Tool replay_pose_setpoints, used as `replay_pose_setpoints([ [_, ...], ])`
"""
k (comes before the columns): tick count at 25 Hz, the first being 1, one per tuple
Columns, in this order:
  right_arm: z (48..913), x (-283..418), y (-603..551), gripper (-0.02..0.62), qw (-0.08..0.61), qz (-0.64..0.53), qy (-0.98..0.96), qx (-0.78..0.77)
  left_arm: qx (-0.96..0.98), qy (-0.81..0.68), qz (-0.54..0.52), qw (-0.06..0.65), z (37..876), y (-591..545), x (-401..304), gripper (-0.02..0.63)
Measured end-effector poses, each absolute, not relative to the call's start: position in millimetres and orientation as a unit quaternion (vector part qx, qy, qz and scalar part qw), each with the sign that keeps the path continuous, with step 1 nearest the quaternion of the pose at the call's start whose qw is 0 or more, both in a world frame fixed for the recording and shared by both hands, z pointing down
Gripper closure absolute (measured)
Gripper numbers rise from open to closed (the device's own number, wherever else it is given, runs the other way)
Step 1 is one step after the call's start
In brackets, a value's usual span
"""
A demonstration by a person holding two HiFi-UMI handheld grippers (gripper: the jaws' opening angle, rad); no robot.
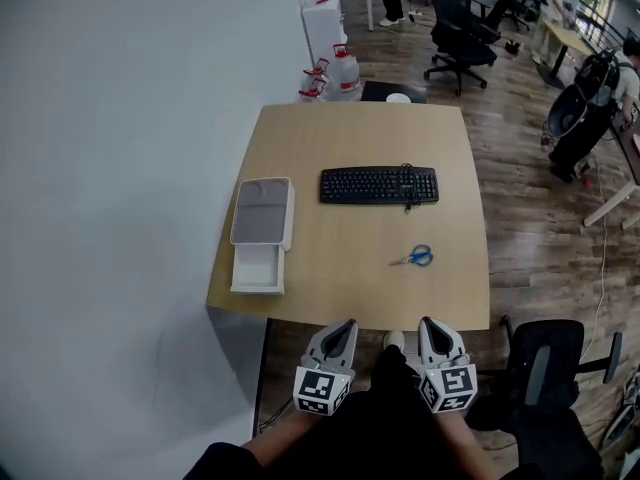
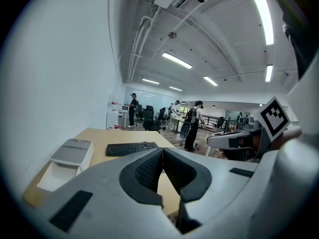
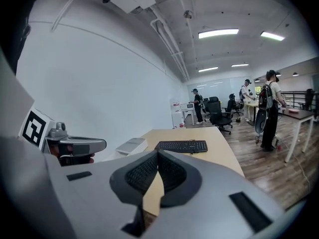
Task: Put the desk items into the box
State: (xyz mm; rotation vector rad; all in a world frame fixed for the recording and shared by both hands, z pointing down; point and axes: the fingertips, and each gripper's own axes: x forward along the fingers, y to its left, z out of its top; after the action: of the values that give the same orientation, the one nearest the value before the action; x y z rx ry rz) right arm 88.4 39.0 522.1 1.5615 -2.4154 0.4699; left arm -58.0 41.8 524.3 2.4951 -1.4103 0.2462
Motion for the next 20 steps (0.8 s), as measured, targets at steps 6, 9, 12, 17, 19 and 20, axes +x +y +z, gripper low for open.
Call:
replay_pose_setpoints([
  [6,523.3,138.1,-17.0,0.536,0.111,0.169,-0.815,0.543,0.875,-0.451,0.105,0.142,537.8,-16.5,-3.8,0.591],
  [9,525.7,161.5,-39.3,0.537,0.1,0.176,-0.812,0.547,0.879,-0.436,0.119,0.151,549.1,-37.5,19.5,0.591],
  [12,529.0,180.3,-56.9,0.537,0.089,0.18,-0.812,0.547,0.883,-0.424,0.139,0.148,560.4,-55.1,41.2,0.591],
  [17,542.7,206.3,-81.5,0.537,0.085,0.186,-0.811,0.548,0.891,-0.389,0.177,0.154,591.5,-91.8,76.8,0.591],
  [19,549.2,217.3,-87.0,0.536,0.085,0.189,-0.808,0.552,0.893,-0.375,0.195,0.155,605.5,-105.9,88.1,0.589],
  [20,552.6,221.4,-89.3,0.537,0.085,0.191,-0.806,0.554,0.894,-0.368,0.207,0.15,612.2,-112.5,91.8,0.589],
])
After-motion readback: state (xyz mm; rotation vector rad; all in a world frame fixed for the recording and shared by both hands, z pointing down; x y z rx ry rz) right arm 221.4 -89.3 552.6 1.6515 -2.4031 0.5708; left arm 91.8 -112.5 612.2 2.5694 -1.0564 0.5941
